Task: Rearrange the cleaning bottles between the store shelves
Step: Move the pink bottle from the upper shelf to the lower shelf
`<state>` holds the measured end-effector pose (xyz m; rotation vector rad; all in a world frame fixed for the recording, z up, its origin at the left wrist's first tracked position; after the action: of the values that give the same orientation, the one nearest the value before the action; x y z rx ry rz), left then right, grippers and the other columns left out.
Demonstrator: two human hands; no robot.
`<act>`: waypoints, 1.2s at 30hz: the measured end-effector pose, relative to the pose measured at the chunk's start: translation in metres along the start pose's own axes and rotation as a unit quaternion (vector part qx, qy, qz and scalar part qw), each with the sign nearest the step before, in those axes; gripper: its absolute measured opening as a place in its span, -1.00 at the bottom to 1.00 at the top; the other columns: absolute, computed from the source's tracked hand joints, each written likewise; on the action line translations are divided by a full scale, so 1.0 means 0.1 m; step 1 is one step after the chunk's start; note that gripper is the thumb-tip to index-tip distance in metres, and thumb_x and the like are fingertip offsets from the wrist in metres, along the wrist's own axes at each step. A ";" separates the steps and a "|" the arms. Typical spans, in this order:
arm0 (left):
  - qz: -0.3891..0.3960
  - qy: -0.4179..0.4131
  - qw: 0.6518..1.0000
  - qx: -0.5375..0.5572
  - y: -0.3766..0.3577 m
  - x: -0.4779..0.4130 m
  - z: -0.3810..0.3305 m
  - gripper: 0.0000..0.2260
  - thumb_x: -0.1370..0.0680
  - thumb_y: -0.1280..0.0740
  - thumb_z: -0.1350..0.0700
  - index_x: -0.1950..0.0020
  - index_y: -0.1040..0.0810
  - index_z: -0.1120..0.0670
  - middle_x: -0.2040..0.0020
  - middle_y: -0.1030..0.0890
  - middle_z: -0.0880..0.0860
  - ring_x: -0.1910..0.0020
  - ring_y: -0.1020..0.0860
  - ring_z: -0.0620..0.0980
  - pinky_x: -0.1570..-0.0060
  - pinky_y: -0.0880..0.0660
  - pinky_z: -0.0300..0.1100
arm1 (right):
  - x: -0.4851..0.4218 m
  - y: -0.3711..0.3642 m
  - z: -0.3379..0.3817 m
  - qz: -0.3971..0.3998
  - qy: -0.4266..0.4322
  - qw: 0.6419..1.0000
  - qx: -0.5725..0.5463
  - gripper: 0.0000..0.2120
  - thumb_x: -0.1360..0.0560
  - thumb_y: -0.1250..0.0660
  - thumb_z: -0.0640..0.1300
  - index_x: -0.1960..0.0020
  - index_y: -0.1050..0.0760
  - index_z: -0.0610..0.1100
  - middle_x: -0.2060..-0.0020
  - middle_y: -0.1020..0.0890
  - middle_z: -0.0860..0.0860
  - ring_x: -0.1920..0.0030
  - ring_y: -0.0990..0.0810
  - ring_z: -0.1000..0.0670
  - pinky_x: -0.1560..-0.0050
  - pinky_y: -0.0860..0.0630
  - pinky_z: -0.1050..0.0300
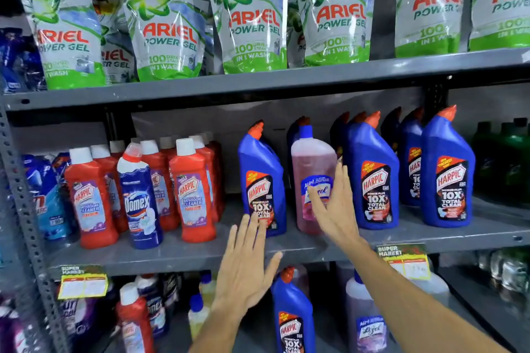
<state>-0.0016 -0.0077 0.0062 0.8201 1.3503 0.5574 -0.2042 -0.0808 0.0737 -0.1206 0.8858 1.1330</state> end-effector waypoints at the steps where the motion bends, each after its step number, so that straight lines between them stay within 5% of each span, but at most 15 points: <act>1: 0.015 0.008 1.000 -0.002 -0.06 0.06 0.00 -0.34 -0.61 0.02 -0.28 -0.57 -0.15 0.13 -0.58 -0.16 0.11 -0.57 -0.06 0.05 -0.50 -0.05 0.07 | 0.00 -0.05 -0.06 -0.004 -0.019 0.999 -0.029 -0.12 -0.58 -0.32 0.13 -0.66 0.13 -0.08 -0.67 0.00 -0.04 -0.65 0.00 -0.04 -0.63 -0.05 -0.09; 7: 0.071 0.033 0.997 0.007 -0.22 0.13 0.01 -0.20 -0.50 0.36 -0.36 -0.59 -0.08 0.05 -0.58 -0.18 0.02 -0.56 -0.07 0.00 -0.54 0.08 0.01 | 0.00 -0.22 -0.22 -0.006 -0.134 0.987 -0.087 0.07 -0.33 -0.50 0.30 -0.62 -0.01 0.00 -0.47 -0.42 -0.08 -0.40 -0.50 -0.11 -0.36 -0.50 -0.19; 13: 0.050 0.070 0.996 0.018 -0.31 0.09 0.00 -0.40 -0.62 0.15 -0.22 -0.52 -0.27 0.07 -0.50 -0.35 0.03 -0.50 -0.23 0.02 -0.51 -0.06 0.04 | 0.01 -0.23 -0.34 -0.031 -0.161 0.981 -0.107 0.14 -0.16 -0.56 0.39 -0.58 -0.16 0.03 -0.35 -0.50 -0.04 -0.31 -0.55 -0.05 -0.28 -0.57 -0.15; 17: 0.037 0.075 0.996 0.009 -0.34 0.08 -0.02 -0.50 -0.64 0.04 -0.12 -0.46 -0.37 0.09 -0.42 -0.46 0.04 -0.44 -0.34 0.04 -0.47 -0.19 0.07 | -0.01 -0.22 -0.39 -0.035 -0.156 0.979 -0.129 -0.05 -0.06 -0.61 0.41 -0.33 -0.43 0.06 -0.17 -0.59 -0.03 -0.14 -0.64 0.00 -0.10 -0.67 -0.08; 22: 0.021 0.079 0.997 0.004 -0.36 0.07 -0.02 -0.52 -0.64 0.02 -0.11 -0.45 -0.38 0.08 -0.41 -0.47 0.04 -0.43 -0.35 0.06 -0.46 -0.20 0.08 | -0.04 -0.14 -0.28 -0.011 -0.188 0.968 -0.164 -0.26 -0.21 -0.69 0.04 -0.26 -0.43 -0.09 -0.05 -0.65 0.03 0.02 -0.66 0.13 0.14 -0.60 0.22; 36: 0.033 0.065 0.997 0.003 -0.32 0.07 -0.04 -0.54 -0.65 -0.01 -0.08 -0.48 -0.32 0.09 -0.46 -0.41 0.05 -0.47 -0.28 0.06 -0.49 -0.10 0.07 | 0.01 -0.10 -0.09 -0.027 -0.169 0.973 -0.153 -0.23 -0.10 -0.66 0.13 -0.23 -0.49 -0.06 -0.03 -0.68 0.00 -0.02 -0.69 -0.04 -0.01 -0.70 -0.11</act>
<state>-0.0074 -0.0215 -0.0231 0.8471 1.4474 0.6688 -0.2003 -0.0890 0.0639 -0.1981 0.4001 1.1899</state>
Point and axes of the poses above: each hand's wrist, its own x-axis away from the middle knuckle, its own y-axis out of the back of the hand, z = x × y, the point moved 1 cm from there along -x, towards the middle knuckle
